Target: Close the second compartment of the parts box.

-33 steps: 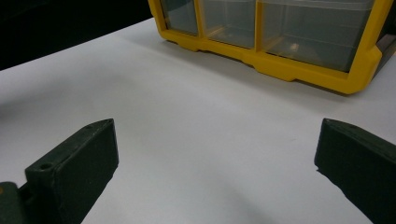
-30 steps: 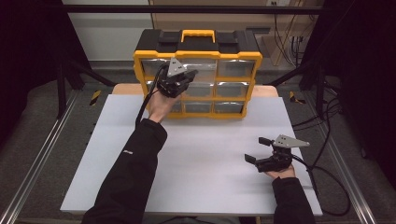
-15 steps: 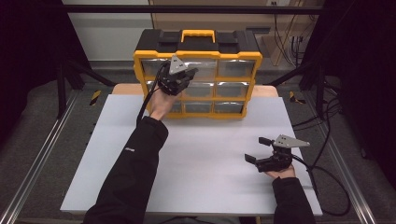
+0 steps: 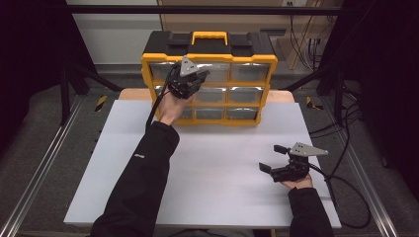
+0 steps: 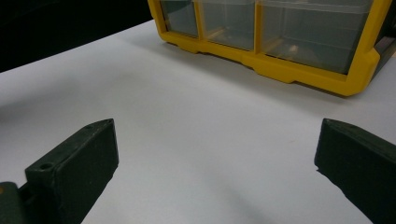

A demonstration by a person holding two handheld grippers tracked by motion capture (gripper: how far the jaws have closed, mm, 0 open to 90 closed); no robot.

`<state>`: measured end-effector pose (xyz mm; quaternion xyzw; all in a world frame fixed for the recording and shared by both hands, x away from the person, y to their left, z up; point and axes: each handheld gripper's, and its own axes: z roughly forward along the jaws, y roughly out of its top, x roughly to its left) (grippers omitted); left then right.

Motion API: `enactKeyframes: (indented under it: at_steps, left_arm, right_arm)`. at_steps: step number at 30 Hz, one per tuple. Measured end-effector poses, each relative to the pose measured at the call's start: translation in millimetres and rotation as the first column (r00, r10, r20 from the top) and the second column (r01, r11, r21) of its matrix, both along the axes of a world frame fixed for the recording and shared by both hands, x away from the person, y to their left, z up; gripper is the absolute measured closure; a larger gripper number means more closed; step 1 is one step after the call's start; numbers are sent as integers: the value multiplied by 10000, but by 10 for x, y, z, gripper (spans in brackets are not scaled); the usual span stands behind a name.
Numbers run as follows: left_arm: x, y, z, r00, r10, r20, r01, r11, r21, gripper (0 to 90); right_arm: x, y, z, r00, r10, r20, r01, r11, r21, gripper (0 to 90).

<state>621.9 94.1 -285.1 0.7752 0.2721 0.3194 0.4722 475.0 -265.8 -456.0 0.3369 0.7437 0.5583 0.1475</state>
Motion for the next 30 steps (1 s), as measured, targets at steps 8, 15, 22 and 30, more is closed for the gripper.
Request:
enactKeyframes:
  at_steps: [8,15,22,30]
  left_arm:
    - [23,-7,-4,10000,50,40,-50,10000,21,894]
    - [47,-13,3,9999,118,24,-118,9999,125,894]
    - [70,-22,1,9998,190,45,-191,9997,160,894]
    - [84,-30,19,9997,260,-15,-259,9995,189,894]
  right_arm:
    - [0,1,0,10000,8,-5,-8,10000,9,2]
    - [3,6,-6,10000,24,-21,-24,10000,-19,2]
    - [2,4,-4,10000,18,-20,-18,10000,-21,2]
    - [4,3,-4,10000,13,-21,-13,10000,-13,2]
